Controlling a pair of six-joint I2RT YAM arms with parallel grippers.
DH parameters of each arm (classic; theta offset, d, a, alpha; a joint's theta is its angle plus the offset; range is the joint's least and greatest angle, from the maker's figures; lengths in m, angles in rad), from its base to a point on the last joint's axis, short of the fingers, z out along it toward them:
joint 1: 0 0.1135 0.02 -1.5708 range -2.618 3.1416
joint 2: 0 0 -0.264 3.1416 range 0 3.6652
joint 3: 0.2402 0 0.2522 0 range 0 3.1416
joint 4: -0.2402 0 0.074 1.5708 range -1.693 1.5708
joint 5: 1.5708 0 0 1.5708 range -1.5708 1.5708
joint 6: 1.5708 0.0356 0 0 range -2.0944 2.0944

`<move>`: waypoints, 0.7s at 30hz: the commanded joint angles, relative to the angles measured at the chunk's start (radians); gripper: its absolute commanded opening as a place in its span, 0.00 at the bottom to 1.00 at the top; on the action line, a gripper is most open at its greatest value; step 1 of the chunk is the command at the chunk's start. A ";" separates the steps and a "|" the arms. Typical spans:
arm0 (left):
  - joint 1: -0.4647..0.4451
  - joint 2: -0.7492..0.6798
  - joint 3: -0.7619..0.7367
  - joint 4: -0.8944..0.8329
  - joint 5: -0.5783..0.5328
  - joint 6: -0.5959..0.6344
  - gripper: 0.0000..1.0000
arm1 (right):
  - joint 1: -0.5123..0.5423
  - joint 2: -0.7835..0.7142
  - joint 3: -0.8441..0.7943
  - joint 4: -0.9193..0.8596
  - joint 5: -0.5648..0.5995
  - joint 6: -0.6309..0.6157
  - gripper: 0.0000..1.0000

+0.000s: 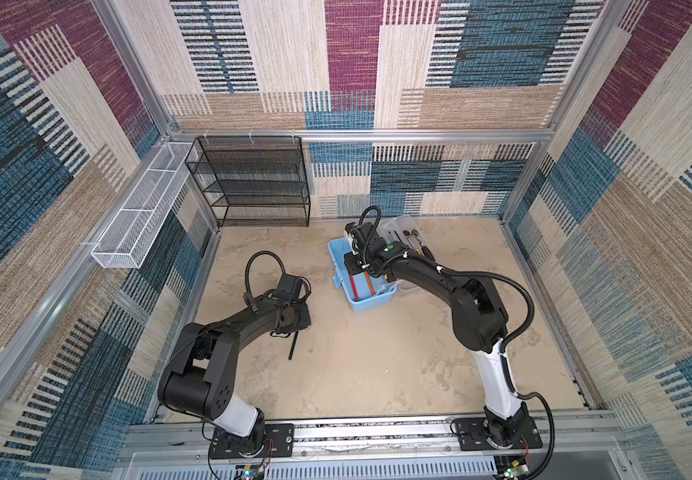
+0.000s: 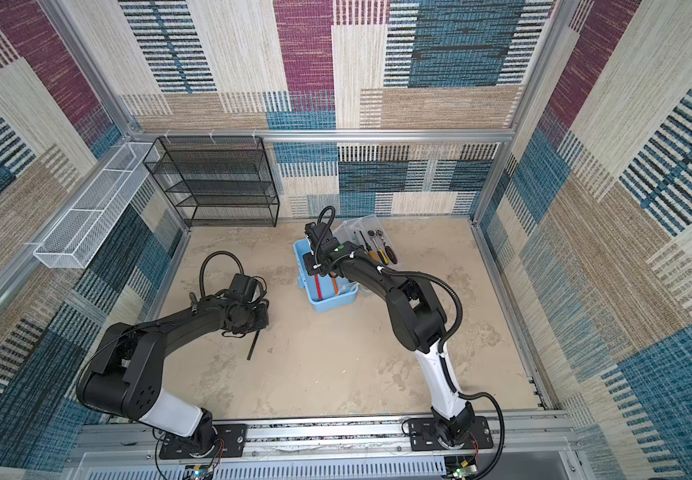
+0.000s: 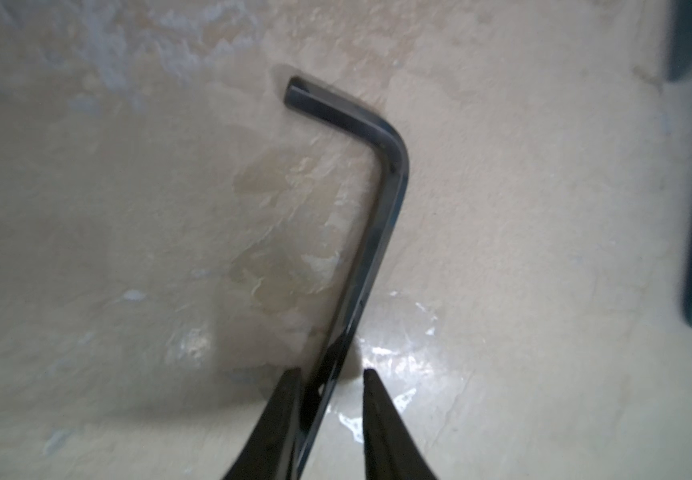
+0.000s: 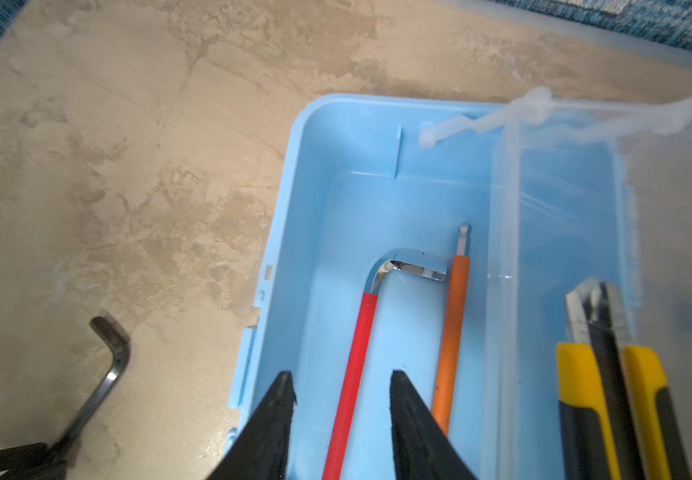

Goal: Pack the tool kit
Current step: 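Grasp the black hex key with the left gripper while the right gripper withdraws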

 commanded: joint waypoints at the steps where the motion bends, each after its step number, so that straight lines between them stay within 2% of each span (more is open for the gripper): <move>1: -0.013 0.021 0.023 -0.042 -0.046 0.030 0.25 | 0.002 -0.036 -0.006 0.040 -0.016 0.013 0.43; 4: -0.021 0.037 0.030 -0.052 -0.054 0.036 0.20 | 0.001 -0.080 -0.038 0.069 -0.014 0.014 0.44; 13: -0.037 0.068 0.027 -0.068 -0.059 0.047 0.16 | -0.002 -0.216 -0.157 0.144 0.021 0.012 0.46; 21: -0.046 0.056 0.029 -0.076 -0.043 0.038 0.00 | -0.050 -0.333 -0.315 0.217 0.026 0.027 0.47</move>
